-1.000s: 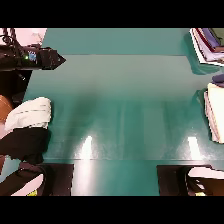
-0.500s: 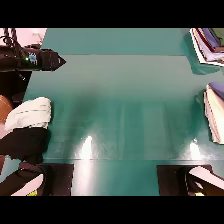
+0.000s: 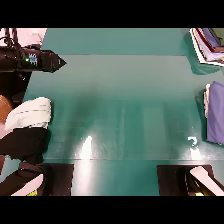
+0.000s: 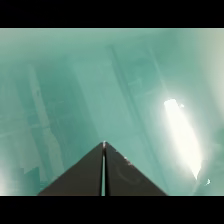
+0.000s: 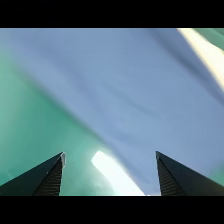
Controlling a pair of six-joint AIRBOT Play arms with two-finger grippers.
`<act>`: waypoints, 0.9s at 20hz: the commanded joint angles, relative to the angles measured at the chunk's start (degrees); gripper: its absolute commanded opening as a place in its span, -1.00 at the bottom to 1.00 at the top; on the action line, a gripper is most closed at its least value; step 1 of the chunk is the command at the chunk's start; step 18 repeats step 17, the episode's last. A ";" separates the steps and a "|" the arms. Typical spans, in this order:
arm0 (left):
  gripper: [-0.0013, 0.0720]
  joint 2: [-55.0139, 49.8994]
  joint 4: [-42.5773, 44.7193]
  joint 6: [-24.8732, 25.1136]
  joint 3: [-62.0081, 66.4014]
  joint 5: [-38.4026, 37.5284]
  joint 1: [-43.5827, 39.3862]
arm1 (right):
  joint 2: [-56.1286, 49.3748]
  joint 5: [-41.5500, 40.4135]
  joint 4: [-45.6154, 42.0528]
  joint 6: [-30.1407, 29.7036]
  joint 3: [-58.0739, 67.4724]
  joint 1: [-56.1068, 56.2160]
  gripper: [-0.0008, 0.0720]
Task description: Fold the shirts.
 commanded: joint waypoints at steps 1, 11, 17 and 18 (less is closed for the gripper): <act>-0.89 -0.02 0.33 0.15 0.02 -0.11 -0.04 | 1.29 -2.64 4.42 -0.15 4.76 13.07 0.80; -0.89 -0.02 0.17 0.13 0.07 4.74 -0.04 | 1.20 -11.50 4.02 -0.24 8.63 53.62 -0.94; -0.90 -0.02 0.17 0.13 0.07 5.79 -0.04 | 1.22 -11.54 4.04 -0.24 8.63 56.94 -0.94; -0.90 -0.02 0.17 0.13 0.07 5.79 -0.04 | 1.22 -11.54 4.04 -0.24 8.63 56.94 -0.94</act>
